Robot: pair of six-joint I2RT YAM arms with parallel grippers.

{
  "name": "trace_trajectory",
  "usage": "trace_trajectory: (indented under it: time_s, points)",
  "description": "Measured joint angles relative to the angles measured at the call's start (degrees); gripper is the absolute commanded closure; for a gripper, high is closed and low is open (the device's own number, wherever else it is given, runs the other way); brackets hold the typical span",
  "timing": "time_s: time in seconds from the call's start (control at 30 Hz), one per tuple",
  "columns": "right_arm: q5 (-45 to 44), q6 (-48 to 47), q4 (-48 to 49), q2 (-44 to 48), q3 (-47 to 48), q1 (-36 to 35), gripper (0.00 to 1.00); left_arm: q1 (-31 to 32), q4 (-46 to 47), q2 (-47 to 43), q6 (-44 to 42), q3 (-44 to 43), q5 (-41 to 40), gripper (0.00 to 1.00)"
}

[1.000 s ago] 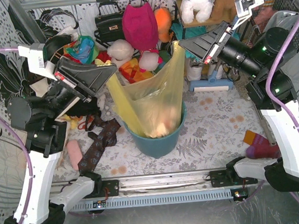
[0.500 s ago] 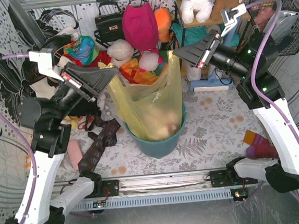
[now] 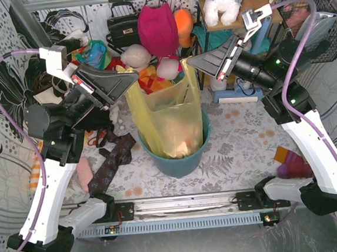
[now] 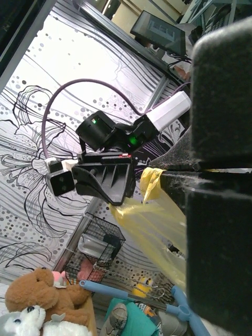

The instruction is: Tie the trash bag

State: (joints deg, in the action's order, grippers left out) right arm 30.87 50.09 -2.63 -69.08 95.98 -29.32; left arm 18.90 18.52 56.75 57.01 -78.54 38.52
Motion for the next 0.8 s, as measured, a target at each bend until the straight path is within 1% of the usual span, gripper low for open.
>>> trace_trajectory:
  time_s: [0.1,0.23,0.43,0.6,0.7,0.8]
  points:
    - [-0.1,0.1,0.6,0.1,-2.6,-0.5,1.00,0.0,0.1,-0.1,0.2,0.4,0.4,1.00]
    - [-0.2,0.1,0.7,-1.3,-2.4,-1.2,1.00,0.0,0.4,1.4,0.7,-0.1,1.0,1.00]
    - [-0.3,-0.2,-1.0,-5.7,6.2,-2.2,1.00,0.0,0.3,6.3,1.9,-5.1,2.0,1.00]
    - [-0.4,-0.8,-2.1,-5.9,11.0,-2.6,1.00,0.0,0.7,6.9,3.0,-7.4,3.2,1.00]
    - [-0.4,-1.2,-1.6,-4.8,9.9,-2.6,1.00,0.0,1.6,6.1,3.0,-7.0,3.8,1.00]
    - [-0.4,-1.5,-0.5,-2.2,4.7,-2.6,1.00,0.0,2.6,4.5,3.0,-4.2,4.0,1.00]
